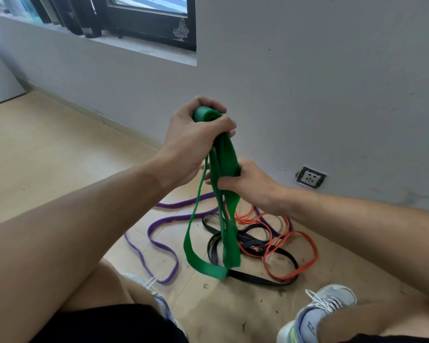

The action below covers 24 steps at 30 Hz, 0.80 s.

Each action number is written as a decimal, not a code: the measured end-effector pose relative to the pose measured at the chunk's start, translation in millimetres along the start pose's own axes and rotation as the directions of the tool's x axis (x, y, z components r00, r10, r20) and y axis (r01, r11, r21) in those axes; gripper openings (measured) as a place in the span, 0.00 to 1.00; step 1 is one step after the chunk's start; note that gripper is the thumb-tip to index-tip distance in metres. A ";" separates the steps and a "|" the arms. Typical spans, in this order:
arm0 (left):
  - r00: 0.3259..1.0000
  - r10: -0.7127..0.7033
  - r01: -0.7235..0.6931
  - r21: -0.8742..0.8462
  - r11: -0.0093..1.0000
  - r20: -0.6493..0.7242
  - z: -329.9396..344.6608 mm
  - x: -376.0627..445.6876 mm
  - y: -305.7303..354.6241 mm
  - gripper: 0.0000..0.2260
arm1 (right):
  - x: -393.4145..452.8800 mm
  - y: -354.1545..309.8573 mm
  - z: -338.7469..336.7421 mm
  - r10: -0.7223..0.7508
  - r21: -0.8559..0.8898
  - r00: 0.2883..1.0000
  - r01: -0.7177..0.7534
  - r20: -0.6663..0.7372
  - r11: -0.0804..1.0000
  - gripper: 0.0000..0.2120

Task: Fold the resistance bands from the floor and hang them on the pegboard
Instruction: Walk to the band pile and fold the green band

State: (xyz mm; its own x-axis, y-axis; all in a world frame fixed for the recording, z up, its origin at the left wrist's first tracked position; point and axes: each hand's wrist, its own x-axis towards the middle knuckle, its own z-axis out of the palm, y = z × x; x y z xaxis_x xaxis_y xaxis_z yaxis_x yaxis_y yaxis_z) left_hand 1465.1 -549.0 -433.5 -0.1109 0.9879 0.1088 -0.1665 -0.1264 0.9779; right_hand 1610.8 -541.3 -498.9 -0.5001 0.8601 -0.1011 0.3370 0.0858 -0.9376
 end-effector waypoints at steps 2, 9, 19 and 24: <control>1.000 -0.013 0.013 -0.018 1.000 -0.006 6.7 -2.6 1.0 0.10 | -3.4 2.1 5.1 0.021 -0.034 0.996 -0.018 0.090 0.999 0.22; 1.000 0.005 -0.006 -0.050 0.999 -0.030 14.4 -4.1 3.8 0.13 | -1.3 10.8 11.5 -0.036 -0.047 0.996 0.032 -0.086 0.998 0.12; 0.989 -0.017 -0.021 -0.256 0.966 -0.147 -9.7 13.7 14.2 0.12 | -3.6 34.8 -2.8 0.072 -0.305 0.990 -0.032 0.121 0.952 0.11; 0.980 -0.051 0.023 -0.150 0.988 -0.191 -57.0 29.6 6.0 0.08 | 0.4 38.3 -21.6 0.071 -0.383 0.997 -0.059 0.015 0.922 0.12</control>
State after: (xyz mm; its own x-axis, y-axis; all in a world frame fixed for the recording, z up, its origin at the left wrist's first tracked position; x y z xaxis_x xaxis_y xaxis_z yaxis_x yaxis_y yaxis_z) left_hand 1405.0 -525.7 -434.6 -0.2872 0.9576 0.0223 -0.3143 -0.1162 0.9422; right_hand 1640.7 -526.8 -527.6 -0.4871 0.8562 -0.1721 0.6462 0.2207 -0.7306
